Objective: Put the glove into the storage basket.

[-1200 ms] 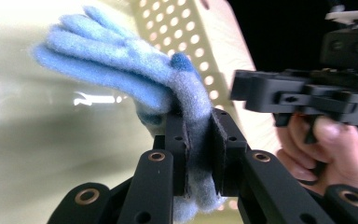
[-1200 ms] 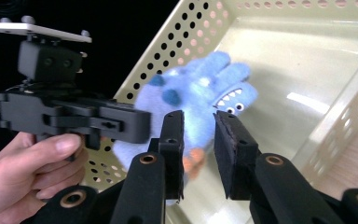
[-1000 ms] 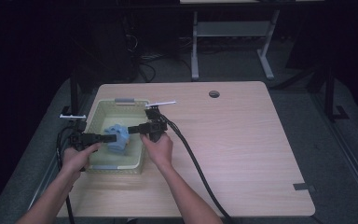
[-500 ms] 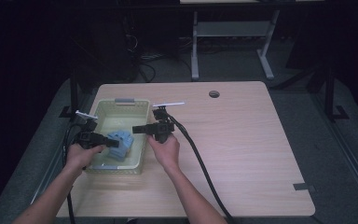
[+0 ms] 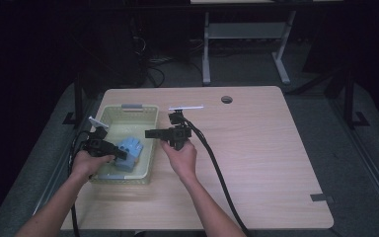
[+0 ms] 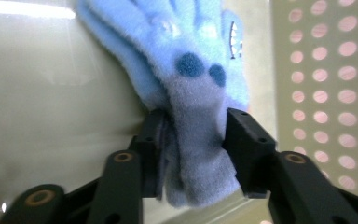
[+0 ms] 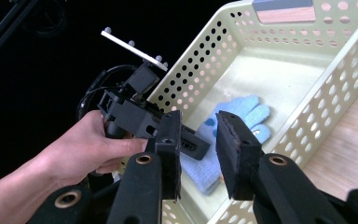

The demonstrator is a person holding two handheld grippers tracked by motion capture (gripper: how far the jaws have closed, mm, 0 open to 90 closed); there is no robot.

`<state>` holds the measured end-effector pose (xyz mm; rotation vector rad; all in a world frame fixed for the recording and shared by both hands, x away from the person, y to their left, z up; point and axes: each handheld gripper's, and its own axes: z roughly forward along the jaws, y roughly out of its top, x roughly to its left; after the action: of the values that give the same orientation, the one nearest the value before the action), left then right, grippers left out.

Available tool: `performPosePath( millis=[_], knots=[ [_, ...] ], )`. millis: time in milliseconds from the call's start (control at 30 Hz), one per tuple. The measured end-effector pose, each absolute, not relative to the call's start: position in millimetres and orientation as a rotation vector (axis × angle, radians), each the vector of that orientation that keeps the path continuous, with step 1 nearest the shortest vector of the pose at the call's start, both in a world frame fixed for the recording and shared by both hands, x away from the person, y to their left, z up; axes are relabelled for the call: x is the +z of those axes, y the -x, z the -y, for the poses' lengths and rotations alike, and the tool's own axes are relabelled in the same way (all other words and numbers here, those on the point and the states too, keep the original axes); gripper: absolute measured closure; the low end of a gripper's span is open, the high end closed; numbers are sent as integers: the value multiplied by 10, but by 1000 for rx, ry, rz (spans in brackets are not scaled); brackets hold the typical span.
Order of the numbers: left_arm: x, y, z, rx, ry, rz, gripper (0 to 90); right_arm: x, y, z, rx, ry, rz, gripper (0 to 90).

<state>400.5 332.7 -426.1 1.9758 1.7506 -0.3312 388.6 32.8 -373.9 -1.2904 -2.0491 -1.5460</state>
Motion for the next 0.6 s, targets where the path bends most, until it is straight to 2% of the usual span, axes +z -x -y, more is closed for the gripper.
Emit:
performPosePath(
  millis=[100, 233, 600],
  knots=[
    [-4238, -4004, -3332, -312, -1972, -1754, 531, -3744, -3889, -318, -1540, 1291, 2047, 699],
    [-4212, -4002, -3353, -301, -1919, -1766, 516, -3766, -3894, -297, -1537, 1299, 2052, 682],
    [-3967, -4016, -3352, -220, -1863, -1691, 549, -3794, -3890, -143, -1533, 1329, 2035, 664]
  ],
)
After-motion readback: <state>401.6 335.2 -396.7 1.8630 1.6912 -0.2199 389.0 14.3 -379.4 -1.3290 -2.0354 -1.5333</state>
